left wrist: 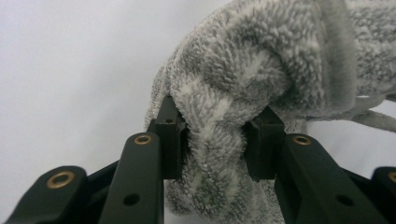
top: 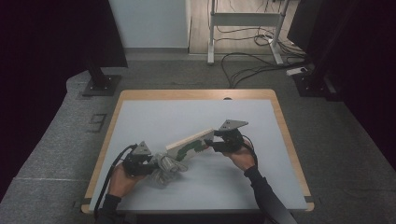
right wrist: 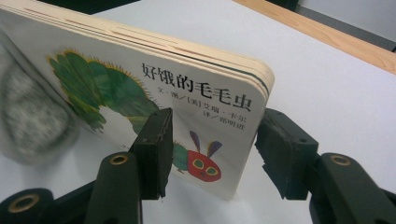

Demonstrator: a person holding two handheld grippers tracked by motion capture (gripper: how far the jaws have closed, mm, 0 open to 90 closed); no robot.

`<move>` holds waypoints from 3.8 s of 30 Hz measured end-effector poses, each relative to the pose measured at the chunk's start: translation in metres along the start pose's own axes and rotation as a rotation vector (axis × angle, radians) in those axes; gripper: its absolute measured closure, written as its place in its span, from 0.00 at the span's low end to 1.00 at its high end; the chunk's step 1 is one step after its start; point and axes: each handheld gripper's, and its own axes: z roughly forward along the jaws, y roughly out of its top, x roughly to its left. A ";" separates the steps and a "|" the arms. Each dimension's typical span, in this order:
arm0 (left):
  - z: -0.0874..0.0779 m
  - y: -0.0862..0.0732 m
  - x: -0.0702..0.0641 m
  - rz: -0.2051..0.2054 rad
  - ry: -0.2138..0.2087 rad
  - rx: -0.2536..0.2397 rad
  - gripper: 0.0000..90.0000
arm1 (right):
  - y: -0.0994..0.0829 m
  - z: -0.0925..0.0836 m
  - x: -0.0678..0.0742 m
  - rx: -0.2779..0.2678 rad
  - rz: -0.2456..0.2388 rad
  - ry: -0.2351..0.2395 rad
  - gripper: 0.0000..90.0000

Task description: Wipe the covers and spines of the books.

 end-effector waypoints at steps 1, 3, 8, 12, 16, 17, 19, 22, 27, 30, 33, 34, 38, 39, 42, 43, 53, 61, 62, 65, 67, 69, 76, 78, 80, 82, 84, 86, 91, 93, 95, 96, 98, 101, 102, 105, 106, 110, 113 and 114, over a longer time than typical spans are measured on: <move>0.003 -0.002 0.000 -0.003 -0.004 -0.002 0.70 | 0.000 0.000 0.000 -0.002 0.001 -0.001 0.51; 0.004 -0.003 0.001 -0.014 -0.012 -0.014 0.70 | -0.001 0.000 0.000 -0.004 0.000 -0.002 0.51; -0.004 0.001 -0.001 0.002 0.008 -0.025 0.70 | -0.001 0.000 0.001 -0.003 -0.003 -0.005 0.51; -0.017 0.010 -0.004 0.036 0.035 -0.028 0.71 | -0.001 0.000 0.001 -0.003 -0.004 -0.005 0.50; -0.031 0.019 -0.008 0.062 0.056 -0.044 0.71 | -0.002 -0.001 0.001 -0.005 0.000 -0.005 0.51; -0.034 0.021 -0.008 0.067 0.057 -0.053 0.71 | -0.002 -0.001 0.001 -0.005 -0.003 -0.005 0.51; -0.041 0.024 -0.009 0.071 0.057 -0.072 0.71 | -0.002 -0.002 0.001 -0.006 -0.002 -0.004 0.51; -0.050 0.028 -0.010 0.077 0.058 -0.098 0.71 | -0.002 -0.002 0.001 -0.006 -0.004 -0.005 0.51; -0.052 0.026 -0.008 0.073 0.049 -0.101 0.70 | -0.002 -0.001 0.001 -0.008 -0.002 -0.006 0.50; -0.058 0.022 -0.004 0.052 0.047 -0.115 0.71 | -0.002 -0.001 0.002 -0.005 -0.002 -0.006 0.50; -0.066 0.017 0.001 0.027 0.054 -0.130 0.71 | -0.002 -0.001 0.002 -0.005 -0.001 -0.006 0.50; -0.068 0.016 0.003 0.022 0.058 -0.127 0.71 | -0.002 -0.001 0.002 -0.006 0.000 -0.006 0.50; -0.077 0.011 0.013 -0.009 0.102 -0.124 0.71 | -0.002 -0.001 0.001 -0.012 0.003 -0.005 0.50; -0.079 0.010 0.016 -0.020 0.113 -0.121 0.71 | -0.003 -0.002 0.002 -0.012 0.003 -0.005 0.50; -0.083 0.007 0.026 -0.051 0.138 -0.120 0.71 | -0.003 -0.002 0.002 -0.012 0.004 -0.004 0.50; -0.084 0.006 0.029 -0.059 0.141 -0.122 0.71 | -0.003 -0.002 0.002 -0.013 0.005 -0.002 0.50; -0.084 0.018 0.057 -0.104 0.205 -0.097 0.71 | -0.002 -0.002 0.002 -0.007 0.003 -0.003 0.50; -0.062 0.024 0.078 -0.159 0.210 -0.090 0.70 | -0.002 -0.002 0.002 -0.002 0.003 0.001 0.49; -0.059 0.024 0.081 -0.166 0.213 -0.088 0.70 | -0.002 -0.003 0.002 -0.002 0.002 0.001 0.49; -0.048 0.021 0.087 -0.190 0.216 -0.082 0.69 | -0.002 -0.003 0.002 -0.004 0.004 0.003 0.49; -0.040 0.016 0.092 -0.210 0.216 -0.079 0.69 | -0.002 -0.003 0.002 -0.004 0.004 0.003 0.49; -0.033 0.011 0.096 -0.228 0.220 -0.072 0.69 | -0.003 -0.003 0.002 -0.006 0.006 0.002 0.49; -0.009 -0.009 0.106 -0.280 0.216 -0.049 0.68 | -0.002 -0.002 0.002 -0.003 0.005 0.000 0.49; -0.006 -0.013 0.107 -0.286 0.205 -0.054 0.66 | -0.002 -0.002 0.002 -0.002 0.005 -0.003 0.49; -0.006 -0.015 0.107 -0.288 0.203 -0.058 0.64 | -0.001 -0.002 0.003 -0.001 0.005 -0.003 0.49; -0.008 -0.014 0.106 -0.285 0.204 -0.059 0.58 | -0.001 -0.002 0.003 0.001 0.006 -0.005 0.49; -0.013 -0.013 0.105 -0.281 0.198 -0.057 0.49 | -0.001 -0.002 0.003 0.003 0.006 -0.004 0.48; -0.018 -0.012 0.104 -0.276 0.195 -0.057 0.40 | -0.001 -0.002 0.003 0.004 0.006 -0.003 0.48; -0.039 -0.008 0.096 -0.269 0.197 -0.098 0.28 | 0.000 -0.001 0.003 0.007 0.005 -0.004 0.47; -0.046 -0.006 0.089 -0.248 0.198 -0.107 0.24 | 0.000 -0.001 0.003 0.007 0.005 -0.002 0.47; -0.052 -0.002 0.081 -0.220 0.177 -0.114 0.22 | 0.000 -0.001 0.003 0.009 0.005 -0.003 0.47; -0.054 0.000 0.076 -0.207 0.162 -0.118 0.22 | 0.001 -0.001 0.003 0.010 0.006 -0.003 0.47; -0.057 0.004 0.067 -0.188 0.114 -0.136 0.22 | 0.001 -0.001 0.003 0.013 0.005 -0.002 0.47; -0.057 0.010 0.053 -0.148 0.069 -0.143 0.23 | 0.002 0.000 0.002 0.016 0.007 -0.002 0.47; -0.057 0.012 0.048 -0.131 0.058 -0.141 0.23 | 0.002 0.000 0.002 0.017 0.007 -0.004 0.47; -0.055 0.019 0.034 -0.096 0.018 -0.143 0.26 | 0.002 0.000 0.002 0.023 0.005 -0.003 0.47; -0.053 0.021 0.030 -0.083 0.008 -0.146 0.27 | 0.002 0.000 0.002 0.022 0.004 -0.001 0.47; -0.044 0.031 0.014 -0.042 -0.028 -0.146 0.34 | 0.002 0.000 0.002 0.026 0.003 0.000 0.47; -0.034 0.038 0.007 -0.030 -0.057 -0.148 0.38 | 0.003 0.000 0.002 0.028 0.001 0.003 0.47; -0.030 0.040 0.004 -0.024 -0.060 -0.140 0.40 | 0.003 0.000 0.002 0.030 0.002 0.004 0.48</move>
